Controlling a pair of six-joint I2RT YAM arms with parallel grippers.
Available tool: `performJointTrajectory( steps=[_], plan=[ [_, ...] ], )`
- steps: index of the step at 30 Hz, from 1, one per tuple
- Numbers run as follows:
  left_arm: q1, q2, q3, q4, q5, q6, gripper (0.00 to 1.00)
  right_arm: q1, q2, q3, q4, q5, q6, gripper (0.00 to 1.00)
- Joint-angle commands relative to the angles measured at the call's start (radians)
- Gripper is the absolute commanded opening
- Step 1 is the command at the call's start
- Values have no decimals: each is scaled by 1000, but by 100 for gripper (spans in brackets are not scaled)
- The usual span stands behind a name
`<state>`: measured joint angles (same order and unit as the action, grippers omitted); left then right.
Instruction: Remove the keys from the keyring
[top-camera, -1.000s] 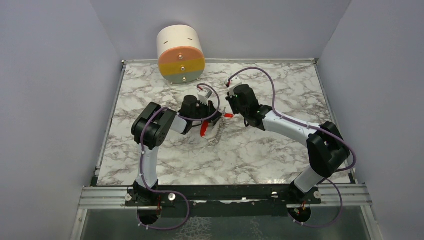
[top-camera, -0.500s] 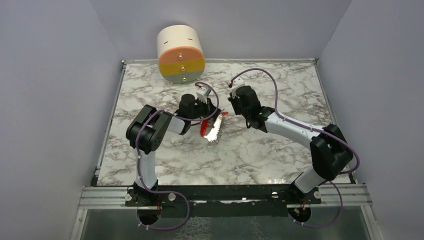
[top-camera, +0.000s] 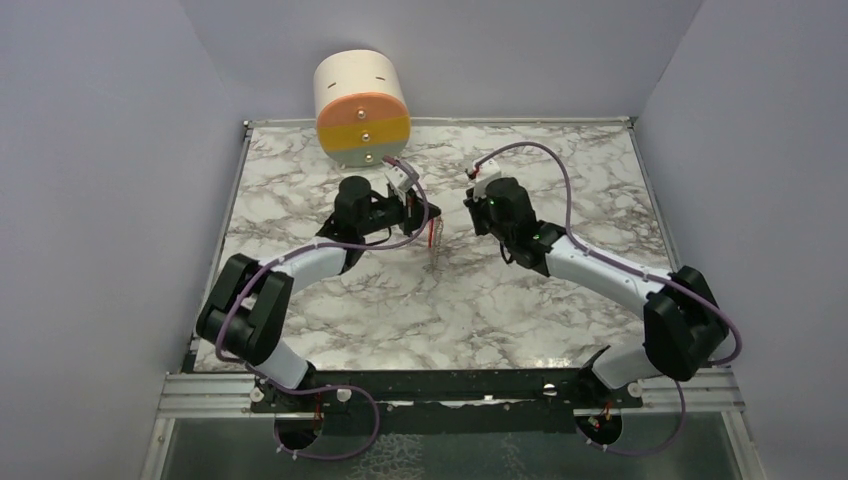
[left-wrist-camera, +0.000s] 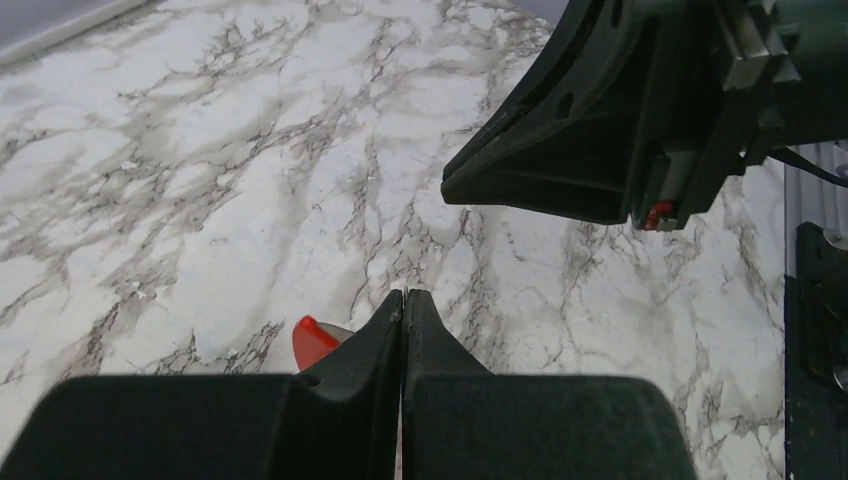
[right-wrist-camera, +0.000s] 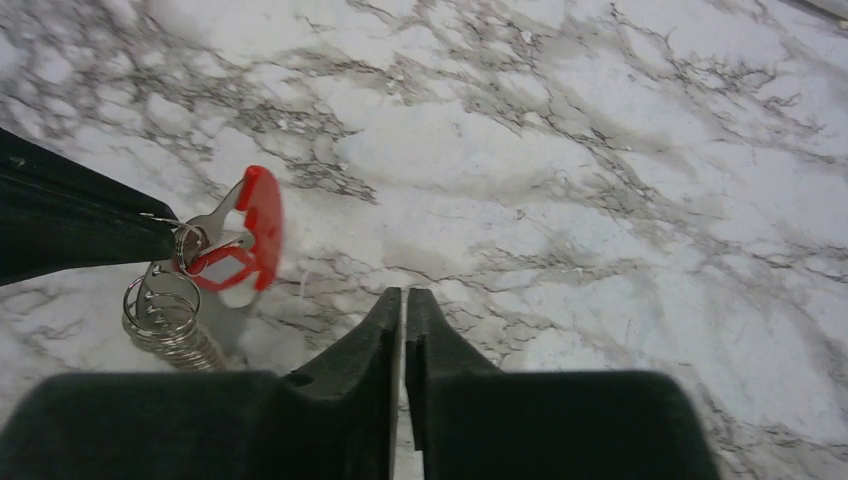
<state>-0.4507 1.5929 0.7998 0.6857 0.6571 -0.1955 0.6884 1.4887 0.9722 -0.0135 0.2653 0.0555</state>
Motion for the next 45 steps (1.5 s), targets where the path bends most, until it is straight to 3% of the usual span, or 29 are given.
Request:
performJointTrajectory(
  steps=[1, 3, 6, 8, 13, 16, 17, 18, 20, 21, 23, 31, 45],
  plan=[
    [-6, -171, -44, -103, 46, 105, 0, 2, -133, -73, 92, -134, 47, 14],
    [-5, -235, -66, -104, 54, 97, 0, -5, -191, -124, 133, -208, 70, 20],
    [-6, -324, -94, -105, 44, 77, 0, -9, -271, -215, 223, -312, 102, 54],
    [-6, -385, -115, -106, 26, 68, 0, -9, -309, -260, 267, -367, 110, 61],
    [-8, -500, -145, -106, 18, 33, 0, -9, -383, -333, 344, -441, 107, 96],
    [-9, -539, -145, -106, 56, 4, 0, -9, -443, -380, 421, -432, 100, 92],
    [-11, -550, -146, -106, 67, -2, 0, -9, -459, -384, 432, -420, 95, 88],
    [-13, -563, -148, -106, 74, -6, 0, -9, -468, -381, 433, -407, 90, 78],
    [-21, -585, -154, -106, 75, -11, 0, -9, -464, -357, 416, -381, 94, 23],
    [-24, -593, -156, -106, 77, -14, 0, -9, -455, -342, 403, -383, 98, 13],
    [-32, -604, -161, -106, 79, -16, 0, -9, -434, -320, 387, -418, 113, 21],
    [-64, -665, -174, -55, 110, -16, 0, -9, -439, -373, 481, -489, 164, 96],
    [-104, -646, -198, 52, 63, -55, 0, -9, -456, -398, 556, -622, 206, 97]
  ],
)
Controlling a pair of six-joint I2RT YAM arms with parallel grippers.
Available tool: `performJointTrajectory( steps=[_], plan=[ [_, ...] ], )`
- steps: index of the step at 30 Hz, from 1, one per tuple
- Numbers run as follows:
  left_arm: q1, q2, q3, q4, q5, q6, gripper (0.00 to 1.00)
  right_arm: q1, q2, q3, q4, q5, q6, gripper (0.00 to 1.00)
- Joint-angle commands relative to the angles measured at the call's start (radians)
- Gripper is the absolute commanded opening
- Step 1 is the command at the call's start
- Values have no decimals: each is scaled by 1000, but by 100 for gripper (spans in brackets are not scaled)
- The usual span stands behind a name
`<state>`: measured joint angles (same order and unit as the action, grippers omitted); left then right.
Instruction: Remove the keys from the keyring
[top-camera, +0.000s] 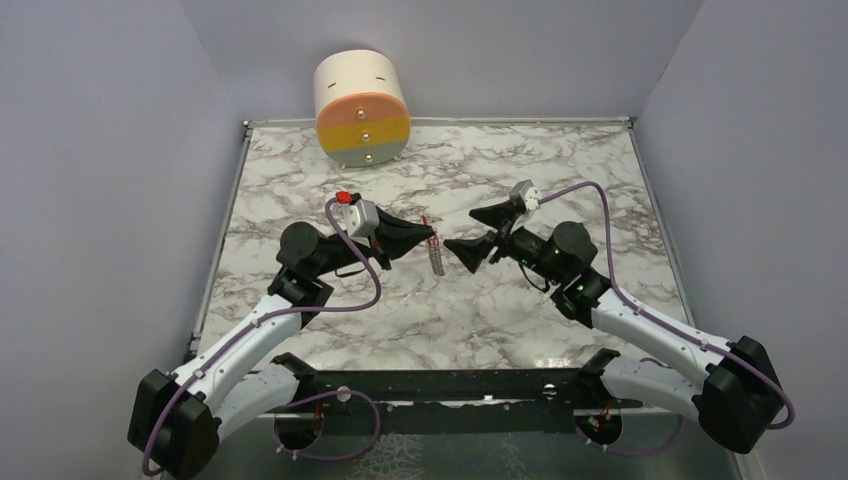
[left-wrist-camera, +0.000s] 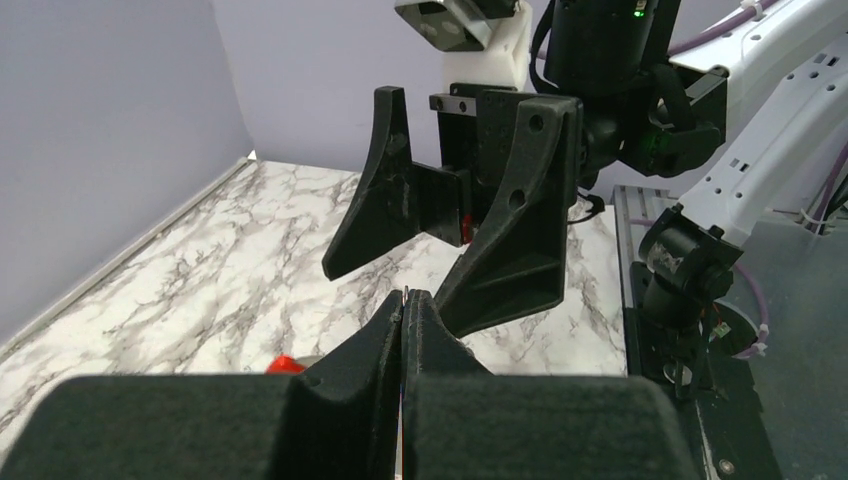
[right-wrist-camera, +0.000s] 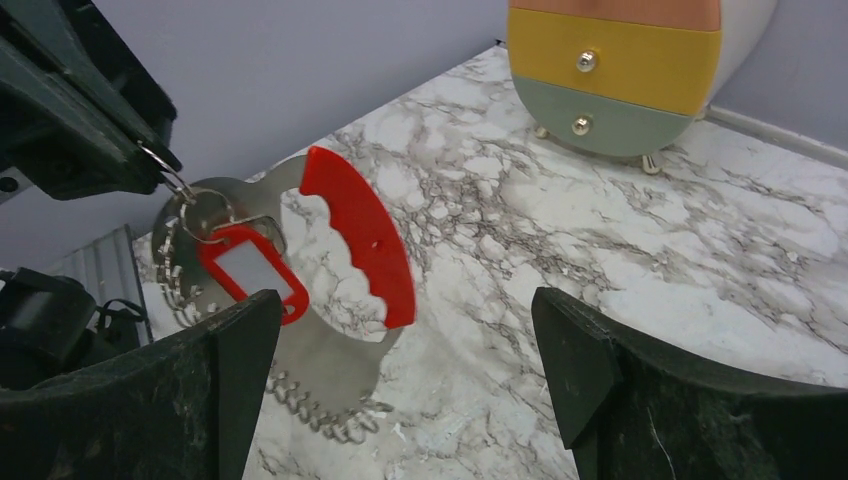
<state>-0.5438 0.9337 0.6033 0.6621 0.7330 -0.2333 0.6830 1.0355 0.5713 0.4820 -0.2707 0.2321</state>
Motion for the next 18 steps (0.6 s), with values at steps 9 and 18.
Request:
performJointTrajectory(
  steps=[9, 18],
  plan=[
    [-25, 36, -3, 110, -40, -23, 0, -2, 18, -4, 98, -138, 57, 90],
    [-40, 73, -3, 147, -53, -34, 0, 10, 49, 4, 120, -166, 70, 83]
  ],
)
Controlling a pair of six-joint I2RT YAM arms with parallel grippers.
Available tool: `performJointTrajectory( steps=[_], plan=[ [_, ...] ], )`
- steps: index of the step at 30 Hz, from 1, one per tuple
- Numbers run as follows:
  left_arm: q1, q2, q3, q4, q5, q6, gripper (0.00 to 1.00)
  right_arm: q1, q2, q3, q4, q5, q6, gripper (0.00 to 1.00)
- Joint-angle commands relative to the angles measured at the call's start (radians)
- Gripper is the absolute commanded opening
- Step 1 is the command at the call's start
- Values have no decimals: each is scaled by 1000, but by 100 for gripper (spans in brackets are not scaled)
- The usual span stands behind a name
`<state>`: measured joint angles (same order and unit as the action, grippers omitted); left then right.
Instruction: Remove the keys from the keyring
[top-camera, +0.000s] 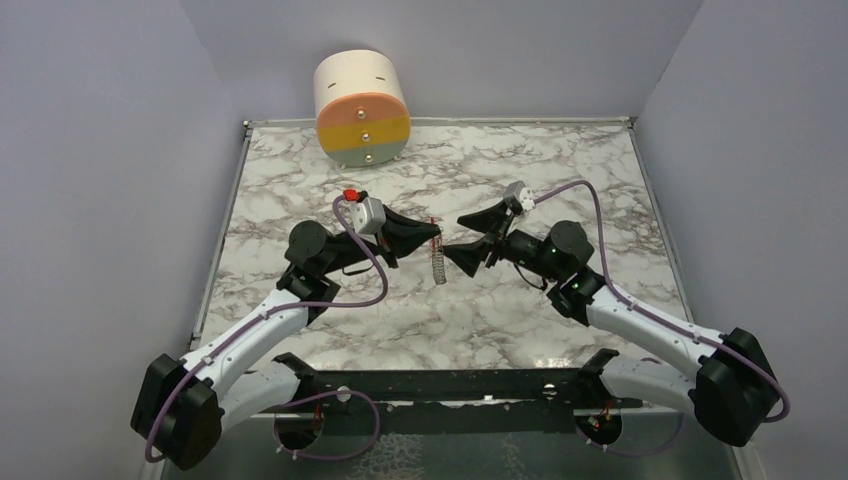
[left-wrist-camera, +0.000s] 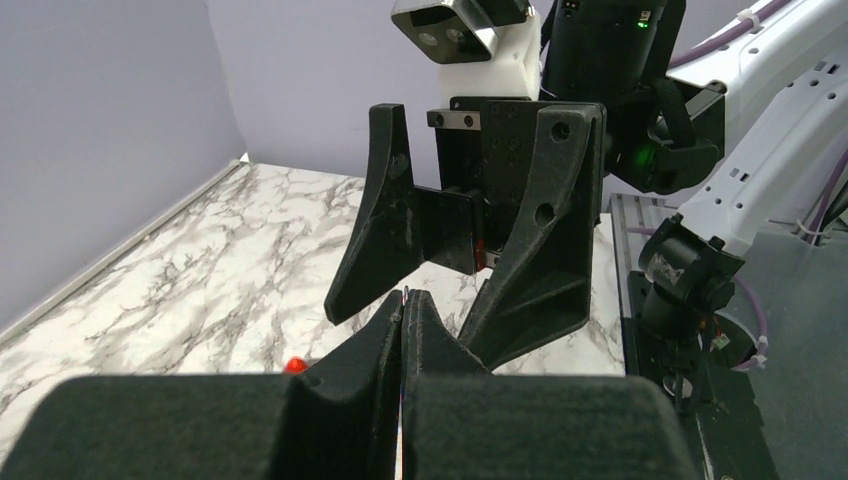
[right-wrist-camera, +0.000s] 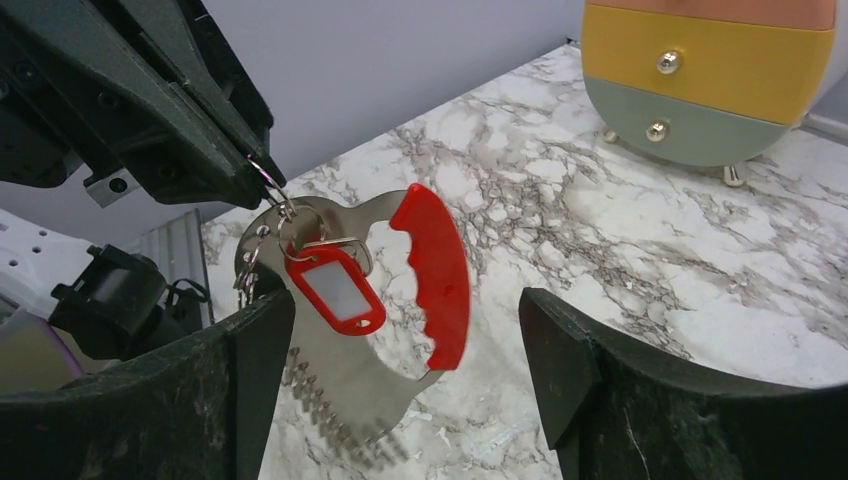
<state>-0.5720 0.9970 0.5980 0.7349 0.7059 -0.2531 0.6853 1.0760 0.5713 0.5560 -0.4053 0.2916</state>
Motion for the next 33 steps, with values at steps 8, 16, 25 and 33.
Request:
performJointTrajectory(
  steps=[8, 16, 25, 33],
  plan=[
    [-28, 33, -1, 106, -28, -29, 0, 18, 38, 24, 62, -66, 22, 73],
    [-38, 46, -9, 138, -35, -41, 0, 23, 69, 43, 83, -100, 33, 53],
    [-40, 52, -23, 149, -51, -43, 0, 28, 51, 57, 67, -110, 1, 1],
    [-40, 40, -38, 147, -72, -39, 0, 31, -5, 61, -24, -63, -92, 1]
  ],
)
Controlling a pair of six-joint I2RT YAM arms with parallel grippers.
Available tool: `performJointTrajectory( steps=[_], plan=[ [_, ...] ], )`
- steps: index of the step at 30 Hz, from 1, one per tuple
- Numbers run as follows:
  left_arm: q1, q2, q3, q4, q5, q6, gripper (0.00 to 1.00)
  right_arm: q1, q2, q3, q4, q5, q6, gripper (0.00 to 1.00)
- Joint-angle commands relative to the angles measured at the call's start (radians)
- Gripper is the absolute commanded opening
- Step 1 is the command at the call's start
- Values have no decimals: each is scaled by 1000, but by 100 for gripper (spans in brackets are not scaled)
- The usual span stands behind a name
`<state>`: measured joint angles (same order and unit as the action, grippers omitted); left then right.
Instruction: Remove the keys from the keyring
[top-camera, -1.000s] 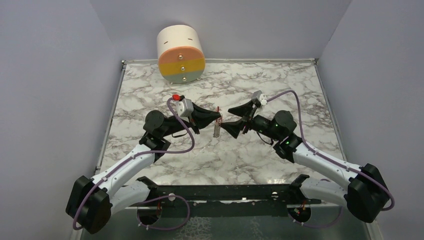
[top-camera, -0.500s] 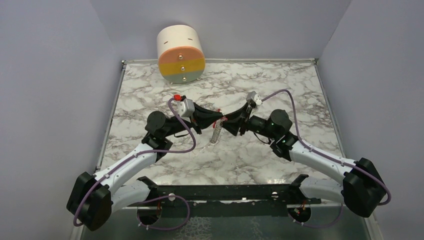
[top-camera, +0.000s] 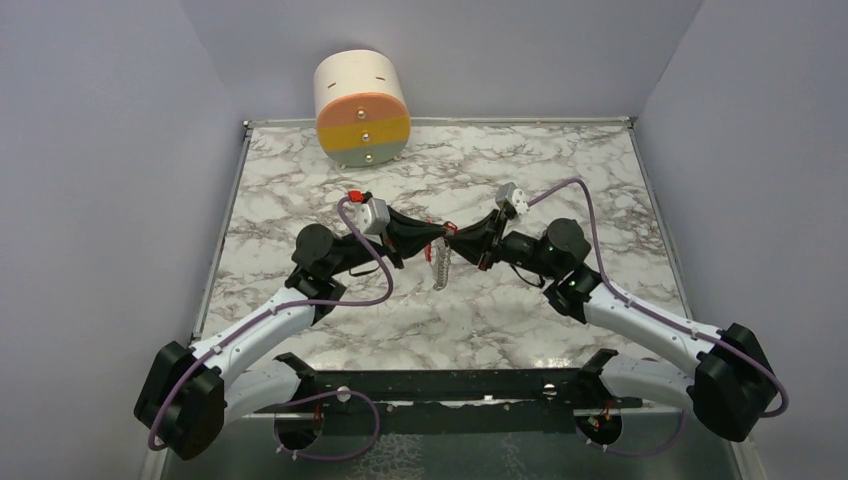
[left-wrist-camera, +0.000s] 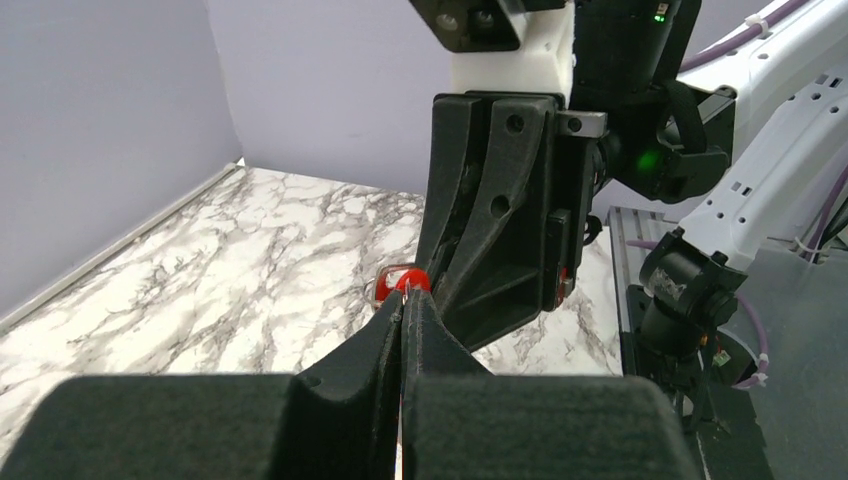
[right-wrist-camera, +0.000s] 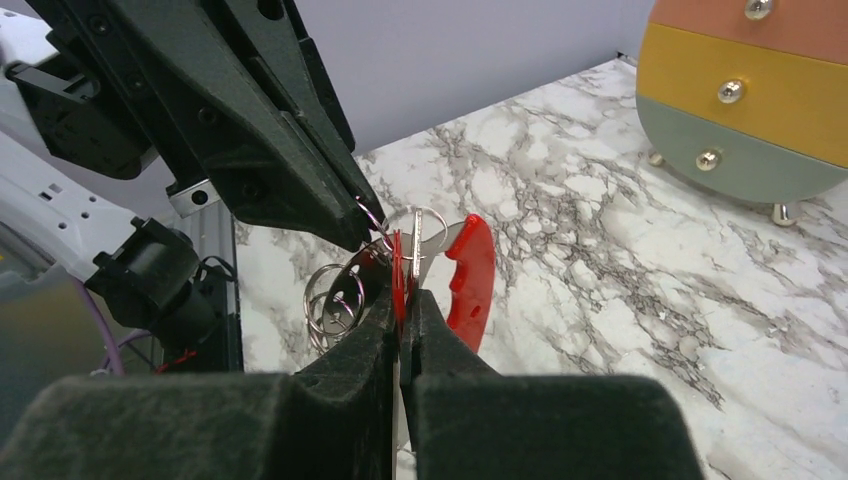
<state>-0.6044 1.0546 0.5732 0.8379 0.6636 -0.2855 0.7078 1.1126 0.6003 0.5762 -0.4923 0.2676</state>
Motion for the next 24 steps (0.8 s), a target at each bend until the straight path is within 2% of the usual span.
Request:
performJointTrajectory(
  steps=[1, 11, 24],
  plan=[
    [-8, -22, -15, 45, -33, -5, 0, 9, -50, 33, -57, 35, -80, 1],
    [-8, -48, -30, 39, -50, 2, 0, 9, -102, 56, -160, 136, -152, 1],
    [-7, -74, -35, 29, -48, 11, 0, 9, -129, 36, -112, 228, -151, 1]
  ],
)
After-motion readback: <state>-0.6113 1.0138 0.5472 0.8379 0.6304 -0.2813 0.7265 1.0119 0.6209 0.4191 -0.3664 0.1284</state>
